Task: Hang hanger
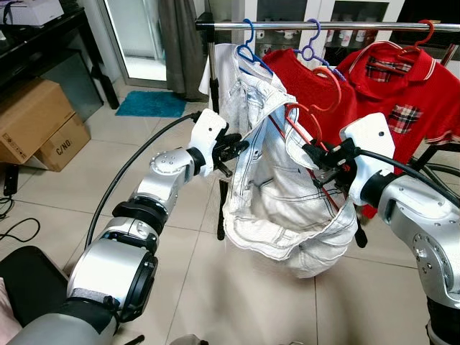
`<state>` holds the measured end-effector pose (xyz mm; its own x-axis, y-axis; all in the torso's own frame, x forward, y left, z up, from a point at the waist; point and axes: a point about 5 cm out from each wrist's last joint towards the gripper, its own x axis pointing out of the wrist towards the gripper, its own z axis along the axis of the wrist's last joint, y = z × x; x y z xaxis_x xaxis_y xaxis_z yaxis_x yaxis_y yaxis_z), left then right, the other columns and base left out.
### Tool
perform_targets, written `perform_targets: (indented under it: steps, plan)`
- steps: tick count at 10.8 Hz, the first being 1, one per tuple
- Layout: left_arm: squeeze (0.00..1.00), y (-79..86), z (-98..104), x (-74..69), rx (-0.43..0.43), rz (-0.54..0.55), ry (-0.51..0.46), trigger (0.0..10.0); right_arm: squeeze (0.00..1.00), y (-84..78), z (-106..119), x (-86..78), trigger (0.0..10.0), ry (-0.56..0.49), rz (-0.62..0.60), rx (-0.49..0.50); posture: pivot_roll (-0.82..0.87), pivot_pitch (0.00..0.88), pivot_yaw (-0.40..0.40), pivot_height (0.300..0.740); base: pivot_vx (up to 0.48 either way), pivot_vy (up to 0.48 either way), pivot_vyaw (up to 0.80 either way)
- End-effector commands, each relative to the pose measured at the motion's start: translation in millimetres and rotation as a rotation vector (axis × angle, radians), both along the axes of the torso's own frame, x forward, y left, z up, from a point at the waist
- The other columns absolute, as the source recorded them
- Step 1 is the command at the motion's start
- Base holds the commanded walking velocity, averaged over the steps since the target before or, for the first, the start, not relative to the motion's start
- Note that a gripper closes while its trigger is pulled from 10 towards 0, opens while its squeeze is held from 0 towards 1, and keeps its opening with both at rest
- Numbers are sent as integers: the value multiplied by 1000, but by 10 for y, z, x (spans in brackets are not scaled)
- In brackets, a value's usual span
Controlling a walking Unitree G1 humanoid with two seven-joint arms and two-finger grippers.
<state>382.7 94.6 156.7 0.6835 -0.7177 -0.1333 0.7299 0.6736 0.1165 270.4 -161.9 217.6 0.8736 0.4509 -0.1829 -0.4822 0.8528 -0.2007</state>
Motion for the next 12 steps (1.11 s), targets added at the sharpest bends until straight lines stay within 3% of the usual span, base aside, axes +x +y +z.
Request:
perform_targets:
  steps: [1,3,5,8,10,12]
  plan:
    - [0,3,107,40,-18,4,-28,0,0,21,71,-15,10000,-33,13,-1,-148,0,67,740,0,0,0]
    - [0,-28,287,75,-45,-28,-66,0,0,28,27,-15,10000,-21,15,-34,-146,0,67,740,0,0,0]
    - [0,-119,625,99,-83,-98,-144,0,0,100,-58,25,10000,2,44,-72,-145,0,69,740,0,0,0]
    - [0,-174,926,112,-61,-120,-237,0,0,271,-220,59,10000,52,118,-148,-134,0,61,740,0,0,0]
    - [0,-87,1151,102,16,-151,-269,0,0,169,-424,-8,10000,92,168,-323,-128,0,60,740,0,0,0]
    - [0,3,1332,94,25,-163,-290,0,0,49,-498,-84,10000,146,192,-357,-129,0,67,740,0,0,0]
